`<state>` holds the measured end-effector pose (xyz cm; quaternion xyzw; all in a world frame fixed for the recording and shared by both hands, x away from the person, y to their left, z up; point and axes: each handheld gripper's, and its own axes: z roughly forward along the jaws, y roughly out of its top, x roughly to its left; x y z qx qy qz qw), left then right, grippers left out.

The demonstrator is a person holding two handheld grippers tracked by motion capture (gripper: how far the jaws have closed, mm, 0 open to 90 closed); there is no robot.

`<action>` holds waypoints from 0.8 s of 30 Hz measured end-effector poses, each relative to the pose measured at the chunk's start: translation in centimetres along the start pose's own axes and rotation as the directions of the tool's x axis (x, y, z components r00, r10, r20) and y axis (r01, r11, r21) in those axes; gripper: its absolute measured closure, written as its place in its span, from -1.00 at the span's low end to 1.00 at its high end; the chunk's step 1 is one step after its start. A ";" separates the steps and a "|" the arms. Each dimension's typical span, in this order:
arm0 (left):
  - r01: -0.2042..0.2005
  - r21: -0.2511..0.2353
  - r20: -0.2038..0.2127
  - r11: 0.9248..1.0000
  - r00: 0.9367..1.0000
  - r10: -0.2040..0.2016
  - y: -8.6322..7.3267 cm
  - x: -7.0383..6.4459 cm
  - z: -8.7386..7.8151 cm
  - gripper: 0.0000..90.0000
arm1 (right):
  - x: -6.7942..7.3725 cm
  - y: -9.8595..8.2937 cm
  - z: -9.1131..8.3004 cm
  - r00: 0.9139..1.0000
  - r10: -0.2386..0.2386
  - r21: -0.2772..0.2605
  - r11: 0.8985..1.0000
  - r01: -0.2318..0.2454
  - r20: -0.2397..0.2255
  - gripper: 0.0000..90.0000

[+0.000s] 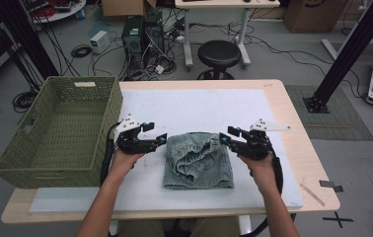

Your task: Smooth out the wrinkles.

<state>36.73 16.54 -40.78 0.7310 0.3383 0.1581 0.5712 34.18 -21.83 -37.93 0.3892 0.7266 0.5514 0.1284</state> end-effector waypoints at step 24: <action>-0.030 0.050 0.031 0.998 0.999 0.028 0.8 -4.1 2.8 -0.44 | 2.8 -5.8 2.6 0.976 -0.209 0.343 0.914 0.217 -0.061 0.46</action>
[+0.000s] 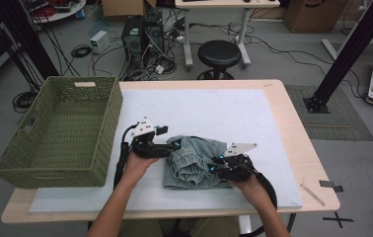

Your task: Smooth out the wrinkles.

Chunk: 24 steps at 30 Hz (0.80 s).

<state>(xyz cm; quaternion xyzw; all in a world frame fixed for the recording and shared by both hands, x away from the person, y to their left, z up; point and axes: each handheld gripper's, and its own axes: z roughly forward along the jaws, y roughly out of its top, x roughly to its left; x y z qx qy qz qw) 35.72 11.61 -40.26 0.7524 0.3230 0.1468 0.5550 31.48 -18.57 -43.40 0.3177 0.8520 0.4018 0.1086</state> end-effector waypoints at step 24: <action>-0.014 0.158 -0.075 0.987 0.997 0.026 -3.4 -0.9 1.9 -0.42 | -0.3 1.1 -0.1 0.995 0.008 -0.020 1.000 -0.005 0.103 0.01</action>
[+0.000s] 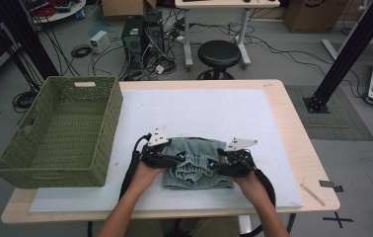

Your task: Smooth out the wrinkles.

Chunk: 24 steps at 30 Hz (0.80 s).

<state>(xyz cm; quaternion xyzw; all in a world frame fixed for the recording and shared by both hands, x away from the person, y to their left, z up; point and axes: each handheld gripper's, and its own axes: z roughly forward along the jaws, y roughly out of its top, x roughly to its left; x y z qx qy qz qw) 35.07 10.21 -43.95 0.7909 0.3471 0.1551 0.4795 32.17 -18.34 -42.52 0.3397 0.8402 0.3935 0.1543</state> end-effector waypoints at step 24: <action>0.079 -0.231 -0.008 0.970 0.997 -0.083 1.4 1.8 -4.1 -0.46 | -3.7 -1.7 -3.9 0.980 0.185 -0.180 0.969 -0.169 0.079 -0.42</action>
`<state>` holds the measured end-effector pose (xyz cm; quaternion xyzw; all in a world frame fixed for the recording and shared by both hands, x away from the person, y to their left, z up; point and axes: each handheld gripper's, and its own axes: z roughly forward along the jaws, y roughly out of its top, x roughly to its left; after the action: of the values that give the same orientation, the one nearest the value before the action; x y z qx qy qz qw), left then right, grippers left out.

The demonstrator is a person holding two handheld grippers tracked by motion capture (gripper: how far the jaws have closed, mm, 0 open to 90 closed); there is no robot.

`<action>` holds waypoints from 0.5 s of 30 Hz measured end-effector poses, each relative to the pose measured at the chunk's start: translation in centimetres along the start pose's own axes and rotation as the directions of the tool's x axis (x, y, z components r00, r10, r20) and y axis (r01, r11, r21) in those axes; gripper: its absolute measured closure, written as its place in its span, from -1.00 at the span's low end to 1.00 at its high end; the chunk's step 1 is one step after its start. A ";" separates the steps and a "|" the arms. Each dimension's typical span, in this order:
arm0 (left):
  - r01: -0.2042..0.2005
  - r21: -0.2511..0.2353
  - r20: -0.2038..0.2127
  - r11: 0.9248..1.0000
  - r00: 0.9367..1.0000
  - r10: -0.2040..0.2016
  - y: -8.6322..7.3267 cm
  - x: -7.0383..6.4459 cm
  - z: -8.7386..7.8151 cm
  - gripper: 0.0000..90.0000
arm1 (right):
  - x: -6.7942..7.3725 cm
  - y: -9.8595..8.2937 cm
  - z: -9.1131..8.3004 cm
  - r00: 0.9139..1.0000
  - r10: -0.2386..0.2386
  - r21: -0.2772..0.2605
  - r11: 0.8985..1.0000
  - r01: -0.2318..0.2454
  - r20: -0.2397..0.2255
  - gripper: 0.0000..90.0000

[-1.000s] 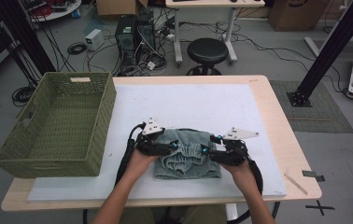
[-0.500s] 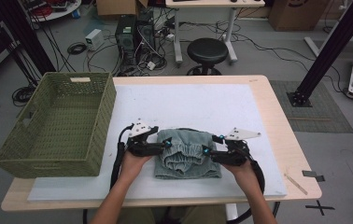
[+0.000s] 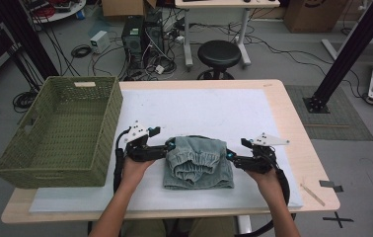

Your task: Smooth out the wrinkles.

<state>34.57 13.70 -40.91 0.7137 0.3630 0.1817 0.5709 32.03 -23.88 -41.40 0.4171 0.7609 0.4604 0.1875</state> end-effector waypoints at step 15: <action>0.021 0.052 0.009 0.998 1.000 -0.022 -0.5 -0.1 0.8 -0.46 | -0.1 0.2 -0.2 1.000 0.016 -0.007 1.000 -0.016 0.006 -0.42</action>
<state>34.88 13.13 -41.58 0.7251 0.3725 0.1625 0.5559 32.05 -24.02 -41.17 0.4238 0.7554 0.4632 0.1875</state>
